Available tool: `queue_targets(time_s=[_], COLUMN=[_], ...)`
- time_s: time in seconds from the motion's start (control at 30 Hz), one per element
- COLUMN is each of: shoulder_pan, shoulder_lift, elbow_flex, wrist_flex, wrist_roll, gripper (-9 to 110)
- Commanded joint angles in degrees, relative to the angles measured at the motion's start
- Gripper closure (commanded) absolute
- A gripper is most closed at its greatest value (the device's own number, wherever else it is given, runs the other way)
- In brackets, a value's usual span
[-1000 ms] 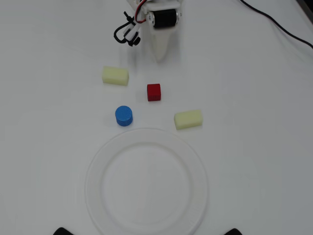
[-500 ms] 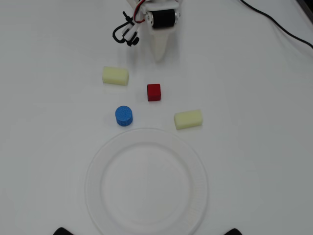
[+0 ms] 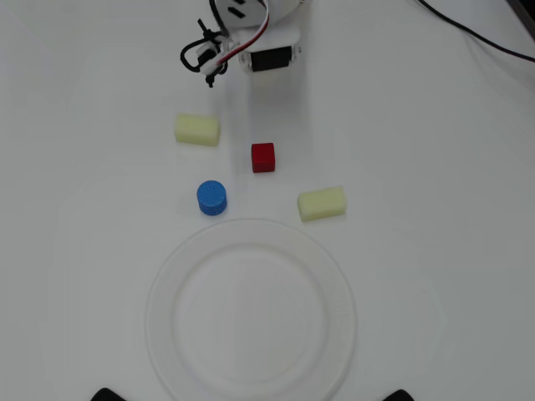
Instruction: Grasp a red block and put it in the dish.
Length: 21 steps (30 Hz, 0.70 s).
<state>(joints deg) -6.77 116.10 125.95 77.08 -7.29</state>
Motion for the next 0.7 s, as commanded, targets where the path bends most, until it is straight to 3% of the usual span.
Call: queue_targets(time_s=[0.0, 0.1, 0.4, 0.67], shoulder_pan=[-2.11, -4.04, -5.01, -3.34], shoulder_lift=[-9.58, -13.89, -14.59, -20.48], elbow_flex=[-10.81, -15.47, -22.32, -21.18], wrist_flex=[1.67, 1.58, 1.58, -1.32], wrist_roll=[1.05, 1.85, 1.14, 0.35], gripper=[101, 99, 67, 66])
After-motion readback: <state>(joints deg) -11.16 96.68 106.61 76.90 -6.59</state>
